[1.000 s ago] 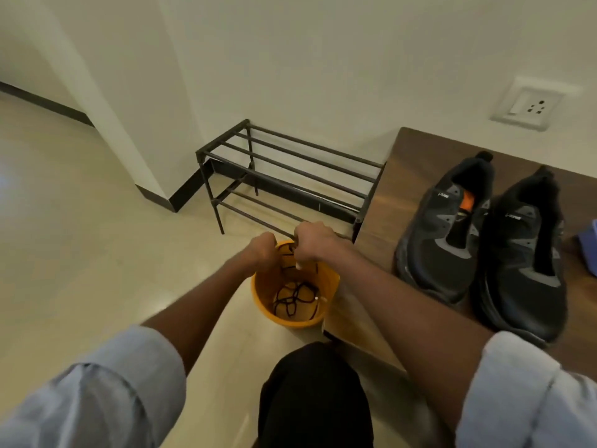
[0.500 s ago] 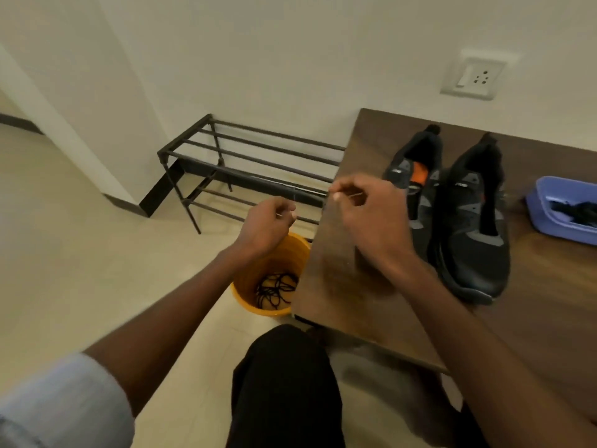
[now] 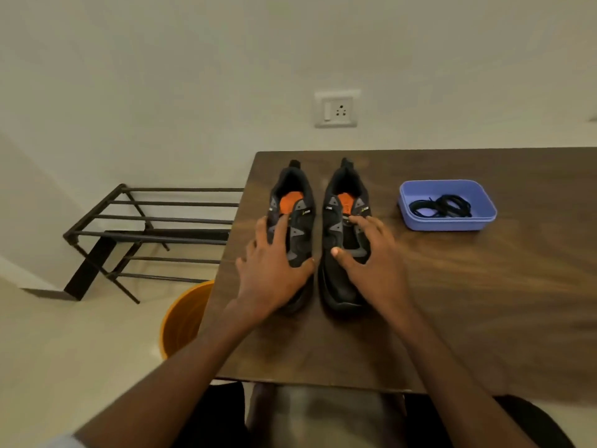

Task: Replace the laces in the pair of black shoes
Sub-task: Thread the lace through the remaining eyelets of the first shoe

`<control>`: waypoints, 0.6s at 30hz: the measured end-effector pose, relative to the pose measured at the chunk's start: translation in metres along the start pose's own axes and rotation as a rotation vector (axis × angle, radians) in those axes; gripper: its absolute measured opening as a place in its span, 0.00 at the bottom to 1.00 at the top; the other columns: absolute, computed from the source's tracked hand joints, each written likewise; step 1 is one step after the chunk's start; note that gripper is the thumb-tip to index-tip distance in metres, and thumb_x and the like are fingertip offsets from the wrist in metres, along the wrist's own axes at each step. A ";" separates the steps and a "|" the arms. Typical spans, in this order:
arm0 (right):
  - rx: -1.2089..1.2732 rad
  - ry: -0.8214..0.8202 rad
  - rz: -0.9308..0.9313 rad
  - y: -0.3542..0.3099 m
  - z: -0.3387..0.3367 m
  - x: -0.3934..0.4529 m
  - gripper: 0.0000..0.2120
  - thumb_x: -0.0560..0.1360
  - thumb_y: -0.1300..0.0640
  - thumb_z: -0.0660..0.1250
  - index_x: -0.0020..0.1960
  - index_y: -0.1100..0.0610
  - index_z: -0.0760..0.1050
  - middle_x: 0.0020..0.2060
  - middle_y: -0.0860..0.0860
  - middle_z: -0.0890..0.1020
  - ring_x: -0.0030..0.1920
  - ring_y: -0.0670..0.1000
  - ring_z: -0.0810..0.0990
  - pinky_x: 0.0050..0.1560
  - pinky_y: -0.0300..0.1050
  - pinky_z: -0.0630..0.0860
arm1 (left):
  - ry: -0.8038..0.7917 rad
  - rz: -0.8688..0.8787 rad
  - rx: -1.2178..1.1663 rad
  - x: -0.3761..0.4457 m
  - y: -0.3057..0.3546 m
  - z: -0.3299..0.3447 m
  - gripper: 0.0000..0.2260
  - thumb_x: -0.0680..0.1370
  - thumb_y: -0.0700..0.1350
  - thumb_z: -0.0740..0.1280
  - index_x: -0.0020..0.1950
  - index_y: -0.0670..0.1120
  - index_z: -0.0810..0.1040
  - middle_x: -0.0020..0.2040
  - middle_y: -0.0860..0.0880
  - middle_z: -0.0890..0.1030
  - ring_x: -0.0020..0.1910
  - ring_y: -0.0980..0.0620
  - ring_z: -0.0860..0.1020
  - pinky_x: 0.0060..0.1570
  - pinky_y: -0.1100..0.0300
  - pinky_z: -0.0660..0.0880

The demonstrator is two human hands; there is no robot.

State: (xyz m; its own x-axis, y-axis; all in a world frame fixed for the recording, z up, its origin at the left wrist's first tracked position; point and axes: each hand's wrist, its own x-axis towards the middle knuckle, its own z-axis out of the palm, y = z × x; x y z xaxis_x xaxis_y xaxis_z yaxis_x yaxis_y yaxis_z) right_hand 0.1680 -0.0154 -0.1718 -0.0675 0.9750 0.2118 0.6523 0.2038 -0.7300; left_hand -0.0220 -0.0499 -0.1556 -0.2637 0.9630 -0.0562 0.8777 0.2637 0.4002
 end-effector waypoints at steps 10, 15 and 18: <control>0.072 -0.039 0.070 -0.001 -0.009 -0.002 0.26 0.74 0.44 0.75 0.70 0.41 0.73 0.70 0.43 0.72 0.68 0.46 0.74 0.66 0.48 0.76 | 0.266 0.036 -0.002 -0.009 0.035 -0.001 0.35 0.79 0.60 0.67 0.82 0.56 0.55 0.83 0.45 0.55 0.81 0.40 0.57 0.75 0.34 0.60; 0.147 0.233 0.235 0.010 -0.053 0.032 0.09 0.79 0.53 0.71 0.59 0.48 0.82 0.51 0.42 0.83 0.50 0.40 0.80 0.54 0.44 0.80 | 0.451 0.391 -0.247 0.009 0.079 0.006 0.22 0.81 0.51 0.66 0.75 0.51 0.71 0.73 0.50 0.72 0.75 0.51 0.67 0.75 0.46 0.64; 0.041 0.308 0.255 0.032 -0.079 0.067 0.10 0.81 0.59 0.67 0.58 0.52 0.84 0.50 0.44 0.86 0.47 0.42 0.81 0.48 0.39 0.75 | 0.367 0.543 -0.220 0.017 0.091 0.021 0.19 0.81 0.51 0.66 0.72 0.51 0.73 0.71 0.52 0.75 0.74 0.53 0.69 0.76 0.46 0.63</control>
State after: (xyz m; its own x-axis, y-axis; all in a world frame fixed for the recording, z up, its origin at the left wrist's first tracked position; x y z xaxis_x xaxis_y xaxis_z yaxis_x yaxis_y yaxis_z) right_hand 0.2437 0.0493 -0.1293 0.3266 0.9235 0.2011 0.5878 -0.0318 -0.8083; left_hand 0.0615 -0.0089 -0.1396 0.0377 0.8641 0.5019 0.8323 -0.3051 0.4627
